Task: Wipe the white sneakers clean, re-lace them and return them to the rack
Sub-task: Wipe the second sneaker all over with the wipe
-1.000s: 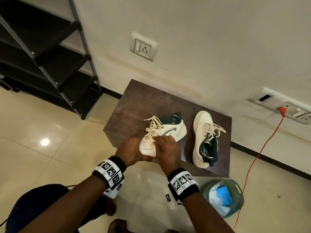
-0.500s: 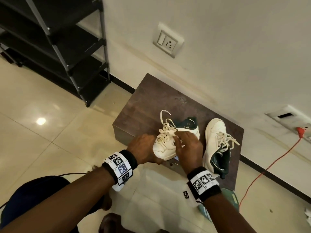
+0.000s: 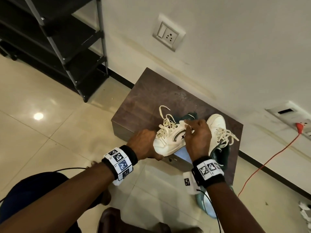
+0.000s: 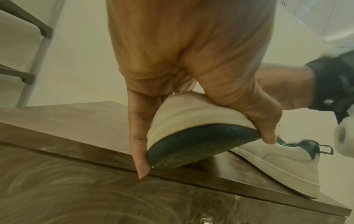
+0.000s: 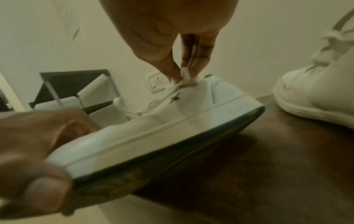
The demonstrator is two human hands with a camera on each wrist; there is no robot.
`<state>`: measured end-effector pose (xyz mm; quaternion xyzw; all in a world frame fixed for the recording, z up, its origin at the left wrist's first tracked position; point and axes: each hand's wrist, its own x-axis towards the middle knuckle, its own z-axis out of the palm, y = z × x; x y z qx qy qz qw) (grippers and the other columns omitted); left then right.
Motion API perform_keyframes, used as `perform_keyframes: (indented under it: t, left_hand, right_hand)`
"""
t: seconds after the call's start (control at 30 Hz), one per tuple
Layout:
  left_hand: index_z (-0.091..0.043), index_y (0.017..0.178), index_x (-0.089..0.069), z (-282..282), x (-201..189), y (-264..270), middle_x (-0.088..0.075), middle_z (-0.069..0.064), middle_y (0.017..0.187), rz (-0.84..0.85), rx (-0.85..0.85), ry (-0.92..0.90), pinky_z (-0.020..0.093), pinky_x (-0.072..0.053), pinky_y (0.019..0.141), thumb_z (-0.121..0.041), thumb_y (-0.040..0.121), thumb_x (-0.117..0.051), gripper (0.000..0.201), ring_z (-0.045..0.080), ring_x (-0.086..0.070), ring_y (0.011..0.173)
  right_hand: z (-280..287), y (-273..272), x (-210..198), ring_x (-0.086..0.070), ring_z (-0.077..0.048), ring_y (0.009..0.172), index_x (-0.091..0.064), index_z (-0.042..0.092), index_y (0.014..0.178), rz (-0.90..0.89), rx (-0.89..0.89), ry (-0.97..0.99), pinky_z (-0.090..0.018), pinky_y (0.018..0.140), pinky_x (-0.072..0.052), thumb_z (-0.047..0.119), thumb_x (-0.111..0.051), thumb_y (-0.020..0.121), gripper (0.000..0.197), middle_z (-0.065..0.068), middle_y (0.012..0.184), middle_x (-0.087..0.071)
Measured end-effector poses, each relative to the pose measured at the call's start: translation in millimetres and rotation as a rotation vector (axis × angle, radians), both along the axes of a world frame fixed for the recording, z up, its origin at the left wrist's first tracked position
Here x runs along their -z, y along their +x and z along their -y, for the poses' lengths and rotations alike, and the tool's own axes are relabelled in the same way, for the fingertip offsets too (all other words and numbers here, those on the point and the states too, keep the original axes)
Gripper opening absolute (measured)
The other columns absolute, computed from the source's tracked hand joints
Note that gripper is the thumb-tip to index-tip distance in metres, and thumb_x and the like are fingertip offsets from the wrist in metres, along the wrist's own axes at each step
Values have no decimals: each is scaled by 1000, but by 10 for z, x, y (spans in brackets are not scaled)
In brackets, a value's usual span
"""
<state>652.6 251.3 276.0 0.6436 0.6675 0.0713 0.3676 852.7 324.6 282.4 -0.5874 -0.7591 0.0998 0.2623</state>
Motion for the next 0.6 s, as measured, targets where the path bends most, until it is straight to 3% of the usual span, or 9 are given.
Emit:
perform_keyframes:
  t: [0.13, 0.2, 0.33, 0.4, 0.47, 0.53, 0.6]
  left_hand:
    - [-21, 97, -70, -23, -19, 30, -74, -1, 92, 24, 22, -8, 31, -56, 74, -62, 58, -87, 59, 22, -70, 83]
    - [-22, 97, -71, -26, -14, 35, -75, -2, 90, 24, 31, 1, 30, -55, 72, -63, 58, -87, 59, 20, -69, 81]
    - [-21, 93, -68, 4, 12, 9, -73, -1, 89, 13, -2, 31, 28, -53, 68, -60, 56, -89, 58, 21, -68, 80]
    - [-20, 95, -68, -4, 18, 0, -74, -2, 89, 18, -1, 30, 31, -56, 71, -60, 56, -88, 59, 21, -69, 81]
    - [-21, 98, -70, -14, 4, 14, -75, -3, 91, 34, 16, 16, 34, -58, 75, -60, 58, -88, 59, 21, -69, 82]
    - [-22, 103, -70, -24, -19, 21, -75, -4, 95, 23, 47, -16, 33, -57, 80, -61, 62, -87, 59, 20, -69, 86]
    - [-22, 97, -67, -3, -4, 12, -74, -4, 94, 5, 54, -3, 30, -53, 73, -63, 61, -87, 58, 19, -65, 81]
  right_hand:
    - [590, -245, 37, -62, -30, 82, -76, 4, 97, 91, -277, -88, -36, 71, -55, 19, -54, 88, 28, -13, 90, -64]
    - [608, -231, 13, -61, -30, 81, -77, 4, 98, 121, -373, -81, -36, 68, -54, 27, -50, 87, 36, -13, 90, -63]
    - [117, -32, 1, -60, -26, 83, -77, 4, 96, 120, -142, 11, -35, 68, -52, 4, -64, 88, 15, -11, 92, -61]
    - [119, -49, 41, -58, -20, 86, -76, 5, 100, 87, -75, 6, -35, 72, -52, 1, -68, 86, 17, -7, 94, -60]
    - [387, -155, 75, -52, -13, 88, -74, 6, 101, 80, -149, -85, -33, 72, -51, 11, -67, 88, 16, -2, 94, -59]
    - [698, -171, 109, -56, -20, 89, -75, 8, 107, 144, -337, -81, -31, 67, -50, 10, -71, 84, 24, -7, 97, -61]
    - [657, -30, 98, -59, -20, 89, -76, 10, 109, 102, -311, -113, -32, 68, -52, 7, -66, 86, 25, -6, 98, -62]
